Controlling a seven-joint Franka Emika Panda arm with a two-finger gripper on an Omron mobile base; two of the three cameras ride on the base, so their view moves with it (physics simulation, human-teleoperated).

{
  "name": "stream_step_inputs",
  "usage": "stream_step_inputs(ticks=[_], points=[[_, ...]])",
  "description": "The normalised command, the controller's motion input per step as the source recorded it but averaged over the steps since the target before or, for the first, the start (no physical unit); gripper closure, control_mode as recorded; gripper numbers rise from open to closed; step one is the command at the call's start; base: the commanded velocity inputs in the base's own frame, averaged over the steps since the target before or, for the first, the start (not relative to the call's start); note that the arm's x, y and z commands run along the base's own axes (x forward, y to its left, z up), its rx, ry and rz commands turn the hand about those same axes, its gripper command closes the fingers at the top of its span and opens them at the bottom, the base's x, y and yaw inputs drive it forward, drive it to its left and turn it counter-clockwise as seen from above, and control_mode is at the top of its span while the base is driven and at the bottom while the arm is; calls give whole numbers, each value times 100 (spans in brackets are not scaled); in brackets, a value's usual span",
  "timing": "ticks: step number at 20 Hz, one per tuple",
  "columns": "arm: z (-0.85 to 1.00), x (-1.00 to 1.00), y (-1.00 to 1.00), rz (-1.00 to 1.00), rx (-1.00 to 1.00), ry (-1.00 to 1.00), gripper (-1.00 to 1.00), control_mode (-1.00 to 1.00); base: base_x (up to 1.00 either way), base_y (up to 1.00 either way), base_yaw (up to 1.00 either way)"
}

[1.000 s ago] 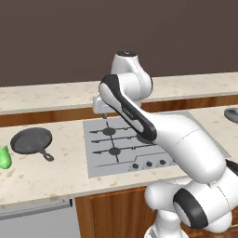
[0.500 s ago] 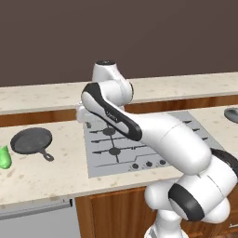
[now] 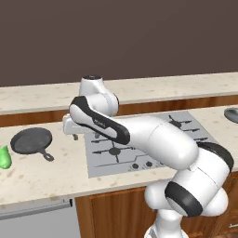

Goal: Place both pans onto different burners. Then place the corn and the fish on different pans.

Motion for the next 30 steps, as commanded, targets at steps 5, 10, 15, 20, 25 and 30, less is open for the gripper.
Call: stream_step_inputs(ticks=[5,10,15,20,25,30], points=[[-12,0,49,1,-1,3,-100,-100,0,0,0],[0,1,43,1,-6,0,-100,-100,0,0,0],[-10,13,31,3,-5,0,-100,-100,0,0,0],[-24,18,21,4,-4,0,-100,-100,0,0,0],[-33,18,14,5,0,0,-100,-100,0,0,0],[-39,11,11,4,2,0,-100,-100,0,0,0]])
